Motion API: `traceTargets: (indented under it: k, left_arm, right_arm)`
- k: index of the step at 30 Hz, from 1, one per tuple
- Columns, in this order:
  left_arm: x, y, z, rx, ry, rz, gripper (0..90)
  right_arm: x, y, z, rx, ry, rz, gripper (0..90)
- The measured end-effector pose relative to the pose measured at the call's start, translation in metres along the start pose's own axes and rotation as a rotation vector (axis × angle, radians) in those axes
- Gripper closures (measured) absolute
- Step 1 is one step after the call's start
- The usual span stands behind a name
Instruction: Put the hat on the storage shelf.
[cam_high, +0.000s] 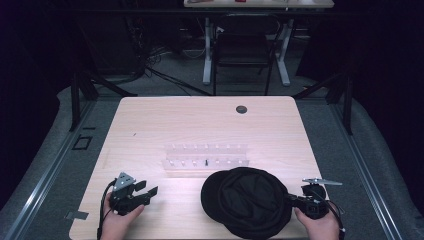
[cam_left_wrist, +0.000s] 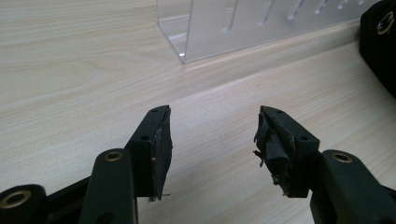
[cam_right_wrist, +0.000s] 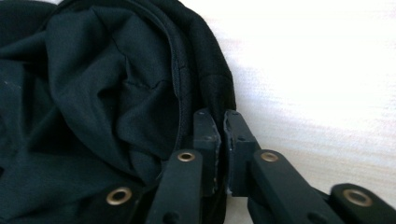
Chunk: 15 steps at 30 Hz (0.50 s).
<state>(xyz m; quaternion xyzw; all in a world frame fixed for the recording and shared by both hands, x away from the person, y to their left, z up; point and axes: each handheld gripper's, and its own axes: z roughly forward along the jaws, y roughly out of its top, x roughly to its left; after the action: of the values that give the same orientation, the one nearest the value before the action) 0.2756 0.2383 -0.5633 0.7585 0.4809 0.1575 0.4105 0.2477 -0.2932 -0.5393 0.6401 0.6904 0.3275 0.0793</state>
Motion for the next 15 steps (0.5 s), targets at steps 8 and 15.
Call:
traceTargets:
  k: [8, 15]
  left_arm:
    - [0.001, -0.001, -0.001, -0.007, 0.01, -0.008, 45.3]
    - [0.001, -0.001, 0.0, -0.006, 0.013, -0.008, 45.4]
  right_arm:
    - [-0.02, 0.01, -0.008, -0.003, -0.02, 0.018, 86.0]
    - [-0.036, 0.011, -0.011, -0.021, -0.004, -0.014, 74.9]
